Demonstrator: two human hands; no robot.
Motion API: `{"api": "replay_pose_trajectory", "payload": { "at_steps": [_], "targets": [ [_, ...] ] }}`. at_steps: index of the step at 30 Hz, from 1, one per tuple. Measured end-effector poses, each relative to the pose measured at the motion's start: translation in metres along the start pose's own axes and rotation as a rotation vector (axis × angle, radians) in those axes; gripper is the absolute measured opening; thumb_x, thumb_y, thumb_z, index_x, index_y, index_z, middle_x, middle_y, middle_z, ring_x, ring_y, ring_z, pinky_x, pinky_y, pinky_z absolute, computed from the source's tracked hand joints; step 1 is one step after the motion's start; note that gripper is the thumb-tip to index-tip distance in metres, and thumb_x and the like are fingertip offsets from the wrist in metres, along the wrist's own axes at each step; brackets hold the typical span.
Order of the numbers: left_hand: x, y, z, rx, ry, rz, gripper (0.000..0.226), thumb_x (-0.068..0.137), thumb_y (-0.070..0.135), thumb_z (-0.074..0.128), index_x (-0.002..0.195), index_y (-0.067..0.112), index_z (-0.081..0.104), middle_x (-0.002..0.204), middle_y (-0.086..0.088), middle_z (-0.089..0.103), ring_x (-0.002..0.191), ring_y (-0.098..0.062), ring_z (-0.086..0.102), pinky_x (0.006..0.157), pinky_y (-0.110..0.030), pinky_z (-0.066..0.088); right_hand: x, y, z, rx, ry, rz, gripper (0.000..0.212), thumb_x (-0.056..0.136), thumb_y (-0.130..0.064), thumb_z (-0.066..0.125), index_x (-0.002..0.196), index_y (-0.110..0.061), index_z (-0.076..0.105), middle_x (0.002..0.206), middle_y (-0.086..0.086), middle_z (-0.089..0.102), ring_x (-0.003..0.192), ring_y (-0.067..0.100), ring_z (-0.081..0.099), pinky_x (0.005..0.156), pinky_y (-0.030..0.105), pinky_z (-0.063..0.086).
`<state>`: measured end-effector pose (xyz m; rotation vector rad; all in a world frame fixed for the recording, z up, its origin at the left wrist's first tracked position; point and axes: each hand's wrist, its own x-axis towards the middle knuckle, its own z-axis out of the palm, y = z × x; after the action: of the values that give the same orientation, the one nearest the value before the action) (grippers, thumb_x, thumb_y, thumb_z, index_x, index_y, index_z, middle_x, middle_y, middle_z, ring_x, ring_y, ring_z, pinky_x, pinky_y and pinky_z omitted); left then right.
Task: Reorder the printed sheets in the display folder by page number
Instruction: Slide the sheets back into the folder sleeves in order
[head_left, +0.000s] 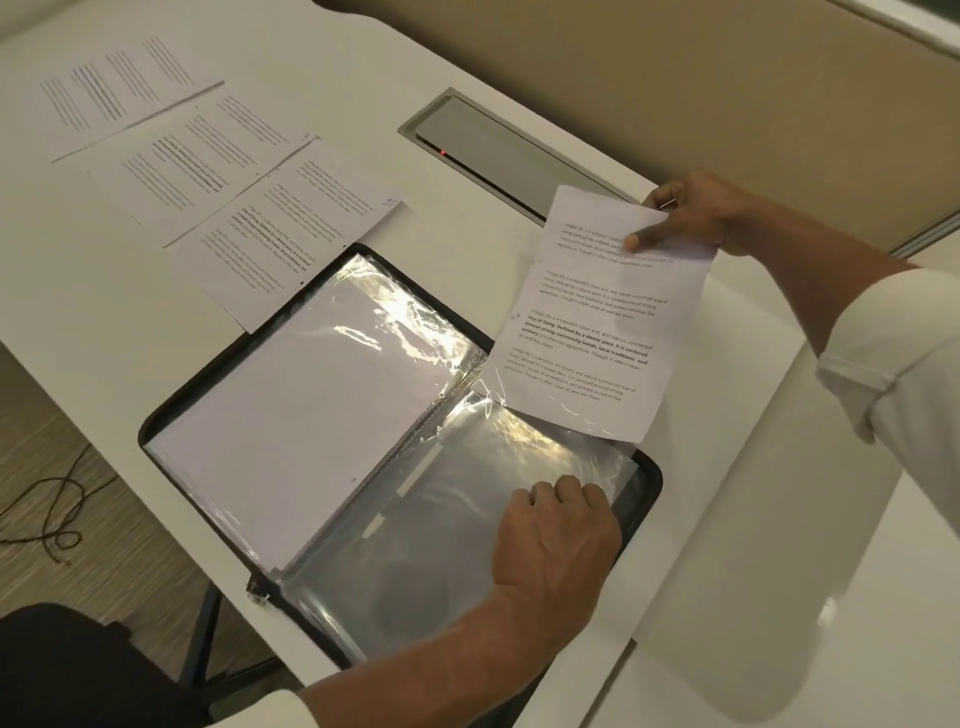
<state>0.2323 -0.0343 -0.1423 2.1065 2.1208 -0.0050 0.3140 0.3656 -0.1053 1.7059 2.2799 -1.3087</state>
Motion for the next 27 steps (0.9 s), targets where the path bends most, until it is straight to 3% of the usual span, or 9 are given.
{"api": "replay_pose_trajectory", "payload": {
  "at_steps": [3, 8, 10, 13, 16, 18, 22, 25, 27],
  "targets": [
    [0.002, -0.006, 0.008, 0.029, 0.107, -0.014, 0.046, 0.079, 0.06, 0.084, 0.07, 0.018, 0.068, 0.062, 0.0, 0.059, 0.05, -0.015, 0.053, 0.049, -0.029, 0.039, -0.004, 0.007, -0.001, 0.128, 0.015, 0.051, 0.047, 0.07, -0.027, 0.098, 0.105, -0.005, 0.075, 0.093, 0.013, 0.077, 0.078, 0.026, 0.072, 0.08, 0.044, 0.059],
    [0.015, -0.035, 0.0, -0.028, 0.122, -0.073, 0.052, 0.094, 0.065, 0.065, 0.081, 0.016, 0.074, 0.075, -0.001, 0.067, 0.066, -0.019, 0.064, 0.061, -0.036, 0.053, -0.015, 0.021, 0.007, 0.233, 0.013, 0.18, 0.048, 0.069, -0.025, 0.099, 0.102, 0.001, 0.075, 0.095, 0.01, 0.075, 0.085, 0.026, 0.071, 0.087, 0.04, 0.057],
    [0.024, -0.056, 0.002, -0.066, 0.105, -0.063, 0.047, 0.101, 0.058, 0.059, 0.099, 0.014, 0.076, 0.097, -0.005, 0.073, 0.089, -0.023, 0.068, 0.075, -0.04, 0.057, -0.02, 0.027, 0.011, 0.315, 0.048, 0.236, 0.041, 0.068, -0.022, 0.099, 0.093, -0.001, 0.073, 0.092, 0.012, 0.07, 0.084, 0.026, 0.067, 0.083, 0.038, 0.054],
    [0.037, -0.084, 0.009, -0.11, 0.094, -0.001, 0.051, 0.1, 0.057, 0.059, 0.122, 0.012, 0.069, 0.13, -0.01, 0.067, 0.123, -0.029, 0.059, 0.097, -0.044, 0.053, -0.029, 0.031, 0.015, 0.421, 0.121, 0.313, 0.048, 0.063, -0.017, 0.1, 0.102, -0.004, 0.075, 0.095, 0.011, 0.074, 0.086, 0.027, 0.071, 0.087, 0.037, 0.059],
    [0.047, -0.103, 0.02, -0.111, -0.081, 0.089, 0.078, 0.101, 0.066, 0.05, 0.153, 0.008, 0.044, 0.169, -0.017, 0.03, 0.158, -0.034, 0.024, 0.126, -0.048, 0.026, -0.038, 0.033, 0.023, 0.508, 0.189, 0.415, 0.05, 0.061, -0.016, 0.101, 0.101, -0.009, 0.072, 0.1, 0.009, 0.076, 0.087, 0.026, 0.073, 0.087, 0.04, 0.062],
    [0.048, -0.114, 0.03, -0.098, -0.118, 0.136, 0.088, 0.101, 0.072, 0.044, 0.159, 0.007, 0.034, 0.174, -0.018, 0.014, 0.163, -0.034, 0.008, 0.13, -0.049, 0.014, -0.043, 0.034, 0.031, 0.589, 0.249, 0.497, 0.056, 0.06, -0.016, 0.102, 0.105, -0.007, 0.071, 0.102, 0.01, 0.077, 0.082, 0.025, 0.076, 0.078, 0.039, 0.064],
    [0.046, -0.13, 0.045, -0.081, -0.031, 0.21, 0.09, 0.097, 0.074, 0.049, 0.154, 0.005, 0.045, 0.172, -0.021, 0.023, 0.161, -0.038, 0.018, 0.129, -0.054, 0.017, -0.054, 0.037, 0.044, 0.777, 0.403, 0.608, 0.06, 0.06, -0.003, 0.099, 0.11, 0.002, 0.068, 0.104, 0.018, 0.076, 0.068, 0.029, 0.077, 0.051, 0.036, 0.061],
    [0.048, -0.137, 0.045, -0.127, -0.057, 0.234, 0.088, 0.098, 0.076, 0.039, 0.152, 0.007, 0.048, 0.171, -0.021, 0.026, 0.16, -0.039, 0.021, 0.129, -0.057, 0.022, -0.063, 0.038, 0.062, 0.791, 0.459, 0.67, 0.058, 0.063, 0.004, 0.096, 0.115, 0.004, 0.069, 0.111, 0.02, 0.074, 0.085, 0.035, 0.076, 0.053, 0.037, 0.06],
    [0.055, -0.145, 0.041, -0.213, -0.011, 0.248, 0.076, 0.098, 0.071, 0.045, 0.14, 0.01, 0.058, 0.165, -0.019, 0.038, 0.156, -0.039, 0.03, 0.124, -0.056, 0.032, -0.069, 0.035, 0.073, 0.78, 0.477, 0.691, 0.057, 0.067, 0.004, 0.095, 0.117, 0.003, 0.068, 0.112, 0.018, 0.073, 0.089, 0.035, 0.073, 0.052, 0.034, 0.058]
  ]
}}
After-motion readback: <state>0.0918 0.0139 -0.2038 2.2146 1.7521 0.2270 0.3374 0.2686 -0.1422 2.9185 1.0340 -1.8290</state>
